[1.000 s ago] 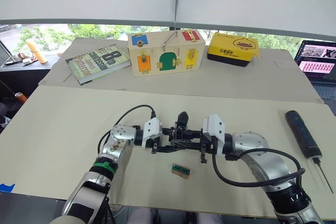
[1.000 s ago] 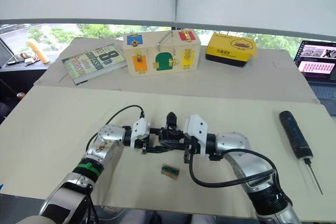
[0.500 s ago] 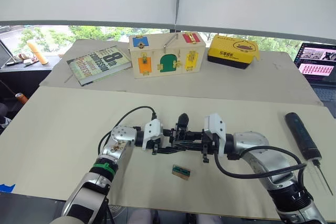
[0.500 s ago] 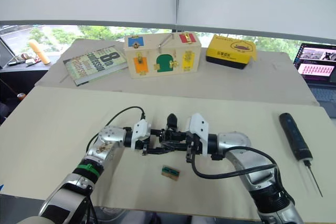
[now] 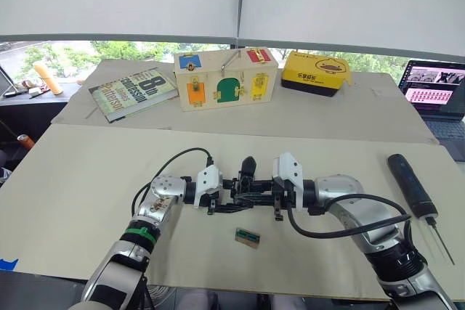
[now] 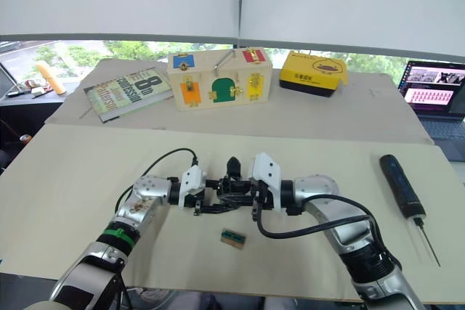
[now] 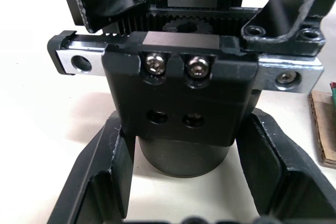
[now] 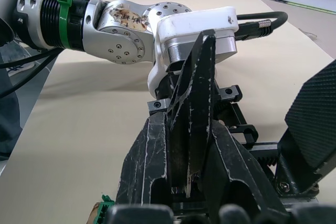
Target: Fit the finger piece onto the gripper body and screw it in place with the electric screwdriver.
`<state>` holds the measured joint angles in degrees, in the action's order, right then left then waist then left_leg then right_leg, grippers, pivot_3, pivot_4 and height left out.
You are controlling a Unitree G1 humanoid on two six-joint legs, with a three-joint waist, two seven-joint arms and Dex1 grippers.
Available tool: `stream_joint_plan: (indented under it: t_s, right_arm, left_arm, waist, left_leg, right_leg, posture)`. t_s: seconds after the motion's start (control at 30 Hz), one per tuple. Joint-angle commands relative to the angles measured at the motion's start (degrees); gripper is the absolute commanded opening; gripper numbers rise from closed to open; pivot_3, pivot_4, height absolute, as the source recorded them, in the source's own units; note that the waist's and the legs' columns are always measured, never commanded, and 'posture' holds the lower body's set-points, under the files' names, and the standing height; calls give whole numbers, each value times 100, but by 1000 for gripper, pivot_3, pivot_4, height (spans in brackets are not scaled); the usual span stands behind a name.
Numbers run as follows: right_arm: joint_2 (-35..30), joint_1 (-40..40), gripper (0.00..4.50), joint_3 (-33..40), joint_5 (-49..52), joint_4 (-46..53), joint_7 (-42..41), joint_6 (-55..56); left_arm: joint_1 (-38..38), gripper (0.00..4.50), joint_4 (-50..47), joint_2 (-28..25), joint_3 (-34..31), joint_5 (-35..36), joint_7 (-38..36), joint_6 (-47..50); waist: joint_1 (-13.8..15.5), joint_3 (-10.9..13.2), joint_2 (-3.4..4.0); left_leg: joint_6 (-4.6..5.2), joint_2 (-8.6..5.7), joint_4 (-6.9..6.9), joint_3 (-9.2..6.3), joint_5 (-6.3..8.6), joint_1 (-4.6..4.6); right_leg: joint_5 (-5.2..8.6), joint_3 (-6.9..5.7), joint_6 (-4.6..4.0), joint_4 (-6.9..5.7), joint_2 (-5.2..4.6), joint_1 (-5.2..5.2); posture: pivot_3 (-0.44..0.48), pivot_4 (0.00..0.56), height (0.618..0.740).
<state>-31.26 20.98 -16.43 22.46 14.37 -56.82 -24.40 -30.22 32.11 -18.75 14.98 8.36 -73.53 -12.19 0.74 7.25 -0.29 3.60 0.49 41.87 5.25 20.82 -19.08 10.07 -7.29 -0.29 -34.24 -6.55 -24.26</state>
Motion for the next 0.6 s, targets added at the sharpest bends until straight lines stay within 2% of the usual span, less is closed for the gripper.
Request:
stream_joint_plan:
  t_s: [0.03,0.17,0.2,0.47,0.5,0.6]
  right_arm:
    - [-143,-147,413,-75,-183,-272,-69,-133]
    - [4,-93,413,165,78,-134,-138,-5]
    - [66,-80,1443,241,133,-103,-161,129]
    - [242,-166,4166,640,624,61,-642,615]
    - [236,-178,4477,663,662,85,-695,634]
    - [250,-172,4477,742,786,155,-804,686]
  left_arm:
    - [199,2281,142,-66,252,-313,-2,170]
    - [202,2281,159,-55,244,-299,7,202]
    - [200,2281,174,-49,238,-295,15,212]
    - [197,2281,317,-2,185,-298,131,262]
    - [196,2281,329,5,166,-290,162,274]
    - [184,2281,335,31,94,-255,279,386]
  waist:
    - [1,0,1]
    - [3,0,1]
    - [5,0,1]
    - [20,7,9]
    - [20,7,9]
    - [21,7,10]
  left_leg:
    - [0,0,-1,0,0,0]
    - [0,0,-4,-2,0,-5]
    - [0,0,-4,-2,0,-8]
    - [0,-2,-4,-8,1,-22]
    - [1,-2,-4,-8,1,-21]
    - [2,-2,-4,-9,1,-21]
  right_leg:
    - [0,0,0,2,0,0]
    - [0,-3,0,9,0,-3]
    - [0,-4,0,11,-1,-4]
    - [-1,-19,1,17,-1,-11]
    - [-1,-19,1,17,-1,-10]
    - [-1,-18,1,17,-2,-10]
  posture:
    - [0,150,740]
    - [0,150,740]
    - [0,150,740]
    - [0,150,740]
    - [0,150,740]
    - [0,150,740]
